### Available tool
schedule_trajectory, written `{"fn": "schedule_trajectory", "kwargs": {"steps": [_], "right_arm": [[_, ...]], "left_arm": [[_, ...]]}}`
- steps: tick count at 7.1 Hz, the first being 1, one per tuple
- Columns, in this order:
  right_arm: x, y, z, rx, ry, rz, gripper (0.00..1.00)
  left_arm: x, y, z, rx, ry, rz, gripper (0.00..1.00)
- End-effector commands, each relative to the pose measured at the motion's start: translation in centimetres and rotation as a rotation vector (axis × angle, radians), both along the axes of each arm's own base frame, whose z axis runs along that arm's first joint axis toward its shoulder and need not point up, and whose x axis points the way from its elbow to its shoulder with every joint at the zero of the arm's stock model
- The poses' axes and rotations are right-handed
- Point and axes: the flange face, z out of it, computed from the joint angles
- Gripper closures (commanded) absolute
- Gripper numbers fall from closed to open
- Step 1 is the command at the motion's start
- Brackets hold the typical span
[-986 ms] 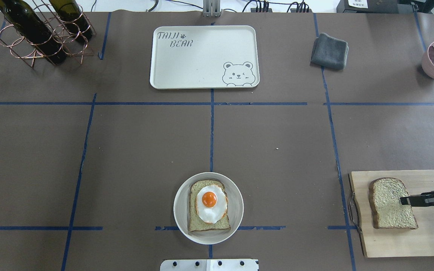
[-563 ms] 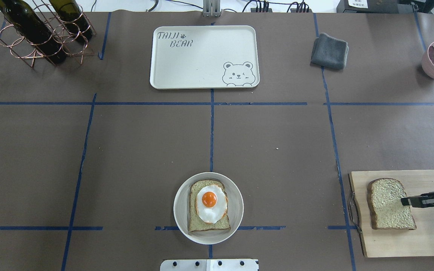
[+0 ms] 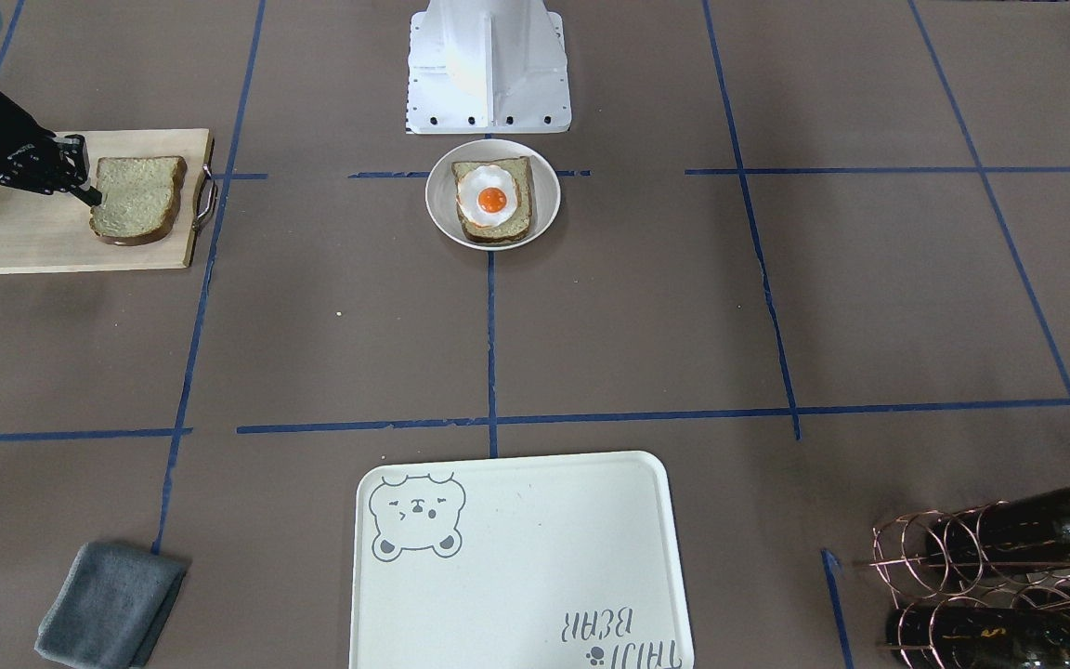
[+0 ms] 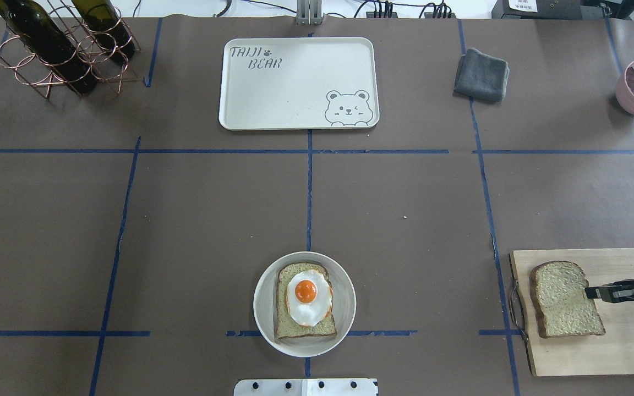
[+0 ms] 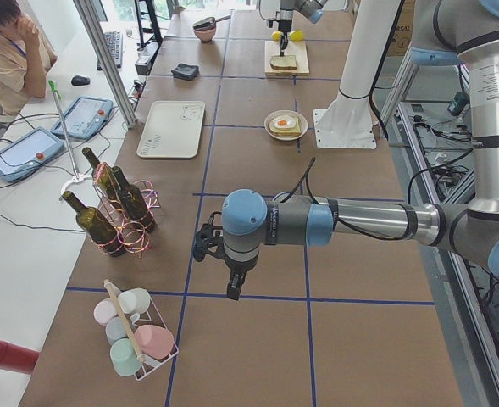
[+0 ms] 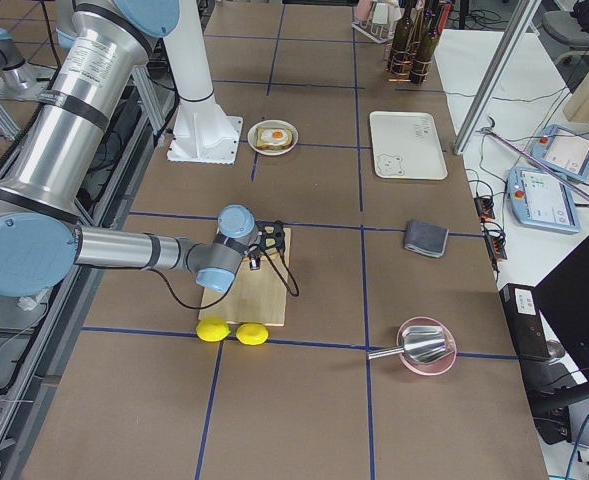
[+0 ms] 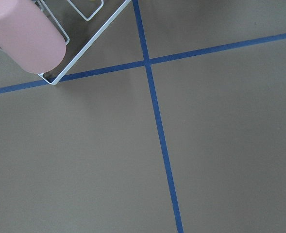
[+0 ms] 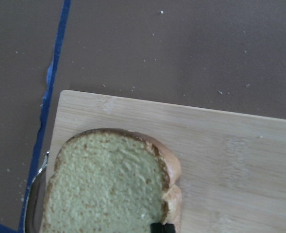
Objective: Make sandwich and place on tray
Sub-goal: 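Grasp the bread slice edge with the right gripper and lift it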
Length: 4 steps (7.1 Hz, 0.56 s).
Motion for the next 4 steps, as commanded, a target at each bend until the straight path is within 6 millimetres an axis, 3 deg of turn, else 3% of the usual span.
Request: {"fn": "schedule_trajectory", "kwargs": {"steps": [1, 3, 4], "right_arm": [[0.1, 0.0, -3.3, 0.021, -0.057, -0.013, 1.00], [1.3, -2.4, -7.0, 0.017, -0.178, -0.058, 1.00], [0.5, -3.9, -9.1, 0.041, -0.225, -0.078, 1.00]], "left_arm": [[0.0, 0.0, 0.0, 0.001, 0.000, -0.001, 0.00], [0.0, 0.0, 0.0, -0.001, -0.001, -0.002, 0.00], [0.0, 0.0, 0.0, 0.000, -0.001, -0.001, 0.00]]}}
